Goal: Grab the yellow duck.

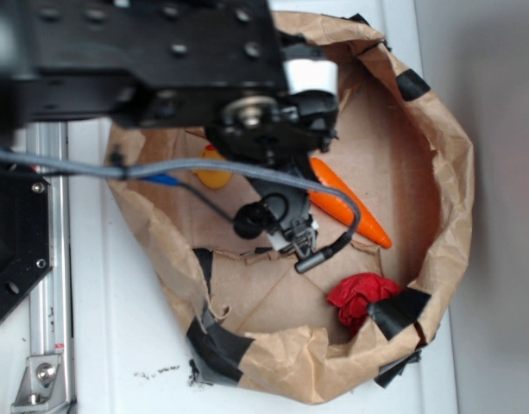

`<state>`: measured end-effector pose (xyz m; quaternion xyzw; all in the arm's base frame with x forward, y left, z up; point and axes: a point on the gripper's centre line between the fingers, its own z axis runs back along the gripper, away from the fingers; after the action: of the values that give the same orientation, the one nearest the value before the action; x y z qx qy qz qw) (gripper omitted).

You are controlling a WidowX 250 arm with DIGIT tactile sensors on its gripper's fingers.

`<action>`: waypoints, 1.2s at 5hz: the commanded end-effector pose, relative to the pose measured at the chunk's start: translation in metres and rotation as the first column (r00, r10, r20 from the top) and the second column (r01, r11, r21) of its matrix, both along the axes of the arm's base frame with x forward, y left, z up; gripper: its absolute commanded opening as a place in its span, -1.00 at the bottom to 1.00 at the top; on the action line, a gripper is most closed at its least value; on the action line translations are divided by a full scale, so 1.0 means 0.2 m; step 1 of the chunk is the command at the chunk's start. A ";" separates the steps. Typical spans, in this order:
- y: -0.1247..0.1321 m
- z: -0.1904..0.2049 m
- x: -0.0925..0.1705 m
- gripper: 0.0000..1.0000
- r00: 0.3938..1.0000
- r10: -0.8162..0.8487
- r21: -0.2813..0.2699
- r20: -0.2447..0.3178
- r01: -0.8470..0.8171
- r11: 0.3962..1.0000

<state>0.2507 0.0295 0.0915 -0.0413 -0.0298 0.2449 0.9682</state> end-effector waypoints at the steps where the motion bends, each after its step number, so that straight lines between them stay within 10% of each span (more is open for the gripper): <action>1: 0.04 -0.06 -0.10 1.00 1.000 -0.001 0.022 -0.022 0.002 1.000; 6: 0.02 -0.16 -0.09 1.00 0.993 -0.119 -0.021 0.008 0.119 0.993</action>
<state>0.2304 0.0241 0.0541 -0.0529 -0.0159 0.1777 0.9825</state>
